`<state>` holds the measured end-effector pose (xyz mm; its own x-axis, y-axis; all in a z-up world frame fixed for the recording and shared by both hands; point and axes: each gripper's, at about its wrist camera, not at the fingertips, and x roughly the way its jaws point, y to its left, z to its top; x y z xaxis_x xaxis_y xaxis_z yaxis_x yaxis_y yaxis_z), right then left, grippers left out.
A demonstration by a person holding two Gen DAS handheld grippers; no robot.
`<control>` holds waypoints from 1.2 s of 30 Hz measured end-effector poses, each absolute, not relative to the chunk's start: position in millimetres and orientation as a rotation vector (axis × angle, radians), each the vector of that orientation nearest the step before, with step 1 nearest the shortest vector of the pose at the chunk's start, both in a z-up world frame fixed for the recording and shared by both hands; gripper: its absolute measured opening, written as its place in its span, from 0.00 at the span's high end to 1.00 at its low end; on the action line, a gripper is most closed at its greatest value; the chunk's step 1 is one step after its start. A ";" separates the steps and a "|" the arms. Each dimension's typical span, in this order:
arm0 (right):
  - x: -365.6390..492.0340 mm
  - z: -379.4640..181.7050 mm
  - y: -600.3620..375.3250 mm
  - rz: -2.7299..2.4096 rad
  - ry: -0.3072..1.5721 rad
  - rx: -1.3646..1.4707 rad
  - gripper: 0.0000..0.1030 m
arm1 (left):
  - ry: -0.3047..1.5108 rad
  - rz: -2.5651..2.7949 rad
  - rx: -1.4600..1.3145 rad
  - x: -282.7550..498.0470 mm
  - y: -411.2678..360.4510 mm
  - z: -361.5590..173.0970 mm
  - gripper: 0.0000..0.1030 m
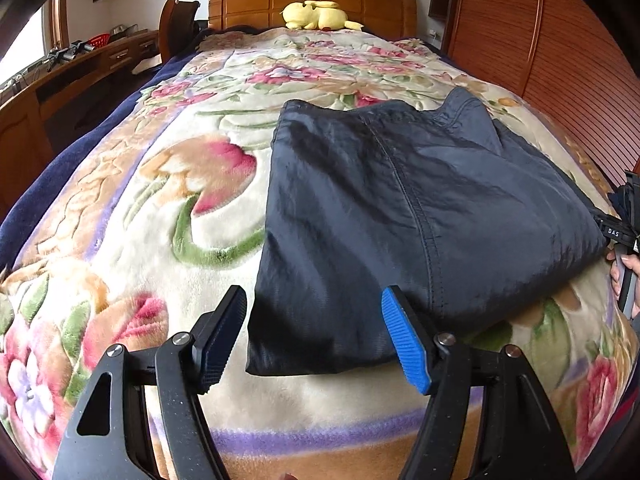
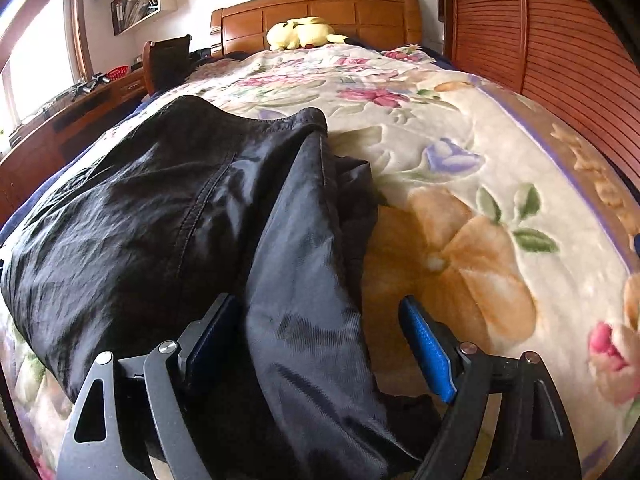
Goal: Fold large clothes
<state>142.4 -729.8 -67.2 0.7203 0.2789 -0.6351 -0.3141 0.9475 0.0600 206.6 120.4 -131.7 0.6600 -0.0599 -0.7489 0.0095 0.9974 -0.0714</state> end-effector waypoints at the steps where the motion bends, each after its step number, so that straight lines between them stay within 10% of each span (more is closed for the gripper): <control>1: 141.9 -67.2 -730.5 0.330 0.694 -0.049 0.19 | 0.854 -0.037 -0.070 207.2 121.4 -132.7 0.31; 20: 113.0 -57.6 -750.4 0.412 0.819 0.009 0.19 | 0.932 -0.063 -0.177 202.6 141.5 -145.3 0.32; 24: 116.3 -62.4 -748.0 0.419 0.872 0.001 0.20 | 0.937 -0.099 -0.207 202.6 145.4 -146.0 0.56; 26: 118.2 -61.8 -747.5 0.435 0.885 0.005 0.28 | 0.943 -0.096 -0.209 202.0 146.9 -145.9 0.80; 31: 111.9 -50.0 -743.0 0.446 0.869 -0.060 0.78 | 0.907 -0.098 -0.184 195.5 145.4 -136.4 0.91; 36: 91.6 -26.9 -740.6 0.422 0.792 -0.123 0.86 | 0.819 -0.105 -0.135 174.1 139.1 -105.9 0.94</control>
<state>91.6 -740.6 -26.9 0.6241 0.3210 -0.7124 -0.4119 0.9099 0.0492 174.1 139.1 -105.9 0.6787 -0.1453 -0.7199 0.0414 0.9863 -0.1600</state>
